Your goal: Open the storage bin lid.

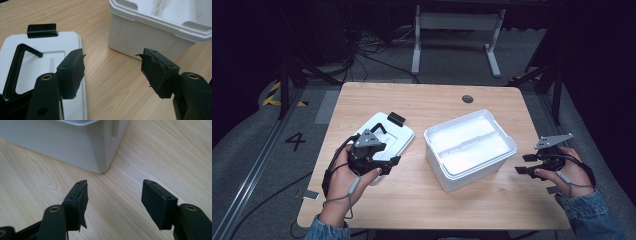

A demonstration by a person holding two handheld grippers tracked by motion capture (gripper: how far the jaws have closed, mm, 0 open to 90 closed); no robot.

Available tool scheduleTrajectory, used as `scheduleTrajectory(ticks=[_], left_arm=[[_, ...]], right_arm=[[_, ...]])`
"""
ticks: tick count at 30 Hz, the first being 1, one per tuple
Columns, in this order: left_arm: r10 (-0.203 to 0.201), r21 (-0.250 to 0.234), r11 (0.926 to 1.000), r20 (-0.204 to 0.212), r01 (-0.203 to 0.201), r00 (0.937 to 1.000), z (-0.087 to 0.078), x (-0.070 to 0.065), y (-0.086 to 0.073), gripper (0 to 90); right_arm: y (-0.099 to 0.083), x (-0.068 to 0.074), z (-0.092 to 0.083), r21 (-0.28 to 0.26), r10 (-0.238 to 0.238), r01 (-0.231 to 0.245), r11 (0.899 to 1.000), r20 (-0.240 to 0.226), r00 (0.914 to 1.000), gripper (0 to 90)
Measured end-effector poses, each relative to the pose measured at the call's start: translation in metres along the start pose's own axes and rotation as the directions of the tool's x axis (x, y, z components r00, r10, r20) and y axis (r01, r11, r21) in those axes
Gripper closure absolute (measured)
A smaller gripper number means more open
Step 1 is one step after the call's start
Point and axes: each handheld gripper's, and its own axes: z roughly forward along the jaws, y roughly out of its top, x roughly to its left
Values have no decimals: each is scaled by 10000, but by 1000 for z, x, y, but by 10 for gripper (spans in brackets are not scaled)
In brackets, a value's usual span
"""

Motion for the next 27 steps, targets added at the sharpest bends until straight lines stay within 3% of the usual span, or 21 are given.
scheduleTrajectory(ticks=[3, 5, 7, 9, 12, 17, 22, 27], left_arm=[[-20, 110, 9999, 120, 19, 9999, 5, -5, -10, 352], [8, 433, 9991, 127, -13, 9999, 8, -10, -17, 338], [309, 878, 9957, 46, -312, 9995, 12, -14, -22, 339], [197, 718, 9972, 67, -202, 9998, 16, -15, -27, 340], [67, 951, 9954, 338, -99, 9994, 24, -14, -33, 339], [165, 1592, 9869, 544, -250, 9984, 40, -14, -41, 340], [543, 2044, 9766, 670, -670, 9963, 52, -17, -45, 339], [408, 2428, 9680, 943, -628, 9947, 65, -20, -51, 340]], right_arm=[[1, -1, 2, -33, -44, 44, 10000, -70, 10000, 387], [1, -1, 3, -17, -22, 22, 10000, -76, 10000, 386], [1, -2, 4, -56, -12, 11, 10000, -108, 9999, 386], [0, -3, 5, -39, 17, -17, 10000, -102, 9999, 386], [0, -2, 8, 1, -65, 65, 10000, -151, 9999, 385], [1, 0, 19, 248, -173, 181, 9995, -312, 9994, 384], [0, 0, 27, 411, -275, 289, 9987, -361, 9990, 384], [0, 1, 29, 464, -287, 305, 9985, -407, 9988, 383]])
